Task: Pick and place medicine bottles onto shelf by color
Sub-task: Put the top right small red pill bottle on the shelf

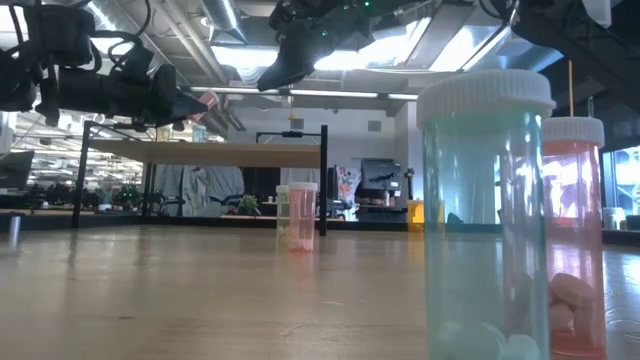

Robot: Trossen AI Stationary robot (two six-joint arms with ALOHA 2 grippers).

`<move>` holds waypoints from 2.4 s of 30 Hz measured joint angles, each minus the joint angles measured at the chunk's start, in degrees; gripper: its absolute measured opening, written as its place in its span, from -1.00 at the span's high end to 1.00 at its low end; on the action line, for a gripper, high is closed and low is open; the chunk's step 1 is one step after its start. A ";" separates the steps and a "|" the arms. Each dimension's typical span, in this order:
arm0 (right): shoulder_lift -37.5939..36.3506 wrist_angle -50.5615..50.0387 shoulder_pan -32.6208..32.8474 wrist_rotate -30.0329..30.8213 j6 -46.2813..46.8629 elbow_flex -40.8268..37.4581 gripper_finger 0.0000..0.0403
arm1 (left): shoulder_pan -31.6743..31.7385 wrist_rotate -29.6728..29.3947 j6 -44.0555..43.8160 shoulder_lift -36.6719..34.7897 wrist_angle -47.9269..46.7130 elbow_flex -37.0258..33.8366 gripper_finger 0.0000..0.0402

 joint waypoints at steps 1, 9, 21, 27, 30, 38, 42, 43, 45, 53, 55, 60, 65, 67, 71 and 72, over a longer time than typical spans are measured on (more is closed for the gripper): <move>0.00 0.01 0.00 0.00 -0.01 0.00 0.07 | 0.00 0.00 0.00 0.00 0.02 0.00 0.50; 0.00 0.01 0.02 0.00 -0.01 0.00 0.07 | 0.00 -0.01 0.07 0.00 0.01 0.00 0.50; 0.00 0.24 0.02 -0.01 0.01 0.00 0.07 | 0.00 -0.02 0.15 0.00 0.00 0.00 0.50; 0.00 0.37 0.70 -0.02 0.13 0.00 0.07 | 0.00 -0.02 0.11 0.00 0.00 0.00 0.50; 0.00 0.94 1.42 -0.21 0.11 0.00 0.07 | 0.00 -0.02 0.11 0.00 -0.01 0.00 0.50; 0.07 4.07 3.51 0.60 1.04 0.00 0.07 | 0.02 0.05 0.07 0.00 0.00 0.00 0.50; 0.07 9.63 3.97 4.79 6.13 0.00 0.07 | 0.02 2.17 0.04 0.00 -0.02 0.00 0.50; 0.07 10.77 3.93 4.87 6.66 0.00 0.07 | 0.02 2.94 0.04 0.00 -0.04 0.06 0.50; 0.07 12.69 3.65 4.26 8.85 0.00 0.07 | 0.02 4.76 0.04 0.02 -0.24 0.58 0.50; 0.46 13.74 1.42 -1.85 16.83 0.00 0.07 | 0.02 10.55 0.09 0.02 -0.07 2.87 0.50; 0.48 13.76 1.12 -2.02 18.01 0.00 0.07 | 0.02 11.74 0.07 0.02 -0.26 3.15 0.50; 0.61 13.72 0.85 -2.95 19.57 0.00 0.07 | 0.00 13.92 -0.26 0.02 -0.64 3.17 0.50; 0.61 13.24 0.87 -3.94 19.68 0.00 0.07 | 0.00 16.41 -0.39 0.02 -1.55 3.17 0.50; 0.61 13.24 0.86 -3.18 19.85 0.00 0.07 | -0.02 16.55 -0.50 0.02 -1.49 3.17 0.50; 0.61 13.00 0.85 -3.12 21.30 0.00 0.07 | -0.01 16.53 -1.69 0.02 -1.49 3.17 0.50; 0.61 12.78 0.85 -3.08 21.28 0.00 0.07 | 0.00 16.52 -1.75 0.02 -1.49 3.17 0.50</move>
